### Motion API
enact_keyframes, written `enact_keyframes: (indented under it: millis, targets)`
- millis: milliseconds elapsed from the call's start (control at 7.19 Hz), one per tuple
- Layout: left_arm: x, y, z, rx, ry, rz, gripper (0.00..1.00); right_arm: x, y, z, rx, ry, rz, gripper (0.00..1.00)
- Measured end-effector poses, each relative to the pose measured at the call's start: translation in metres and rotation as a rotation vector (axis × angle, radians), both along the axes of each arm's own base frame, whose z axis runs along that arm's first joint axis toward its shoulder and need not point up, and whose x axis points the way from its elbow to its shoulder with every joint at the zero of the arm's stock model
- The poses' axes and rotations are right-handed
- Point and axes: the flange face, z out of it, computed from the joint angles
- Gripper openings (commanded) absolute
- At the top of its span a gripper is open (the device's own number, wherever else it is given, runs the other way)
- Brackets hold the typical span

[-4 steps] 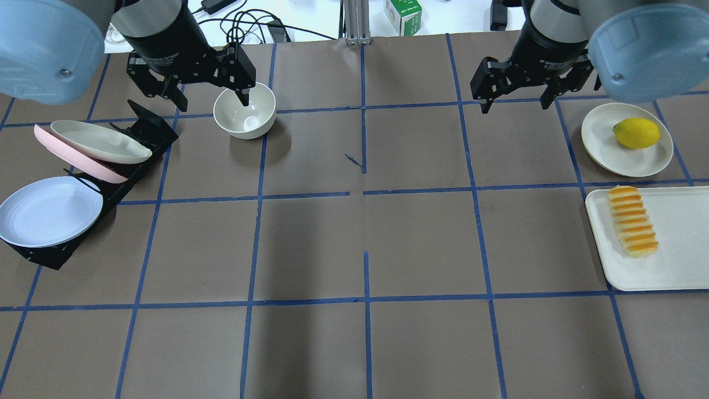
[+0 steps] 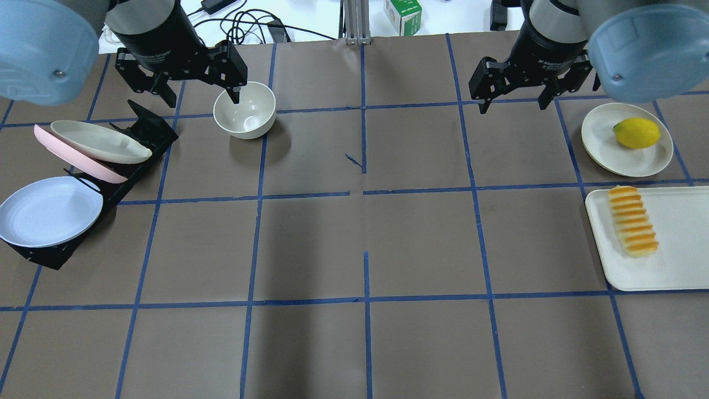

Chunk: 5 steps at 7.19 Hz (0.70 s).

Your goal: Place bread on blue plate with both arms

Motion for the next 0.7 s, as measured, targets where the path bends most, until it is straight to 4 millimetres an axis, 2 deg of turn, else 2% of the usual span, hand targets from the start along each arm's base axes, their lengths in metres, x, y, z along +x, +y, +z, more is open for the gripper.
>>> enact_keyframes:
  millis: [695]
  targets:
    - [0.0007, 0.0003, -0.0030, 0.004, -0.008, 0.004, 1.00, 0.0000, 0.0003, 0.0002, 0.000, -0.002, -0.001, 1.00]
